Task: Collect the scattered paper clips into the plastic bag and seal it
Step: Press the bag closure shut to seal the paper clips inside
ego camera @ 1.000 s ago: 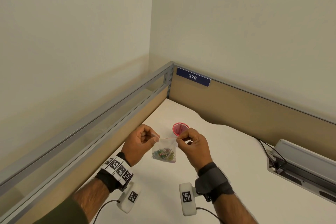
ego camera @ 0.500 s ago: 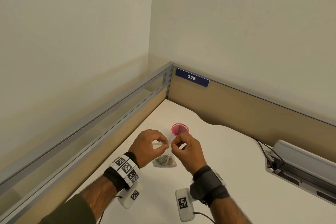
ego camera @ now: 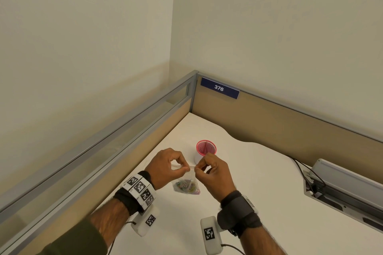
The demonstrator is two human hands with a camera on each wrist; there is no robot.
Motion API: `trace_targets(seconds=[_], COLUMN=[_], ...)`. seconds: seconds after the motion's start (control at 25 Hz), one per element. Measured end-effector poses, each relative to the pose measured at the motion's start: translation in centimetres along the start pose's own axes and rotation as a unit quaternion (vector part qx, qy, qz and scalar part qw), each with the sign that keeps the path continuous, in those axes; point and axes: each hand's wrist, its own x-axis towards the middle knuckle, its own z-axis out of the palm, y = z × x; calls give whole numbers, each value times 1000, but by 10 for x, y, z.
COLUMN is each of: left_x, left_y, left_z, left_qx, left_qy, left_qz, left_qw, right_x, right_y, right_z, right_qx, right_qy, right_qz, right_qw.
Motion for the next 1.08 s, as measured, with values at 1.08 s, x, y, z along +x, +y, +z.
trace_targets(seconds=[1.08], left_x=[-33], left_y=[-40], left_z=[25], left_qx=[-390], left_qy=[-28], left_qz=[-386], left_qw=[835], right_x=[8], right_y=[3], right_z=[21], right_qx=[166], right_qy=[-12], right_qz=[51], right_qw=[985])
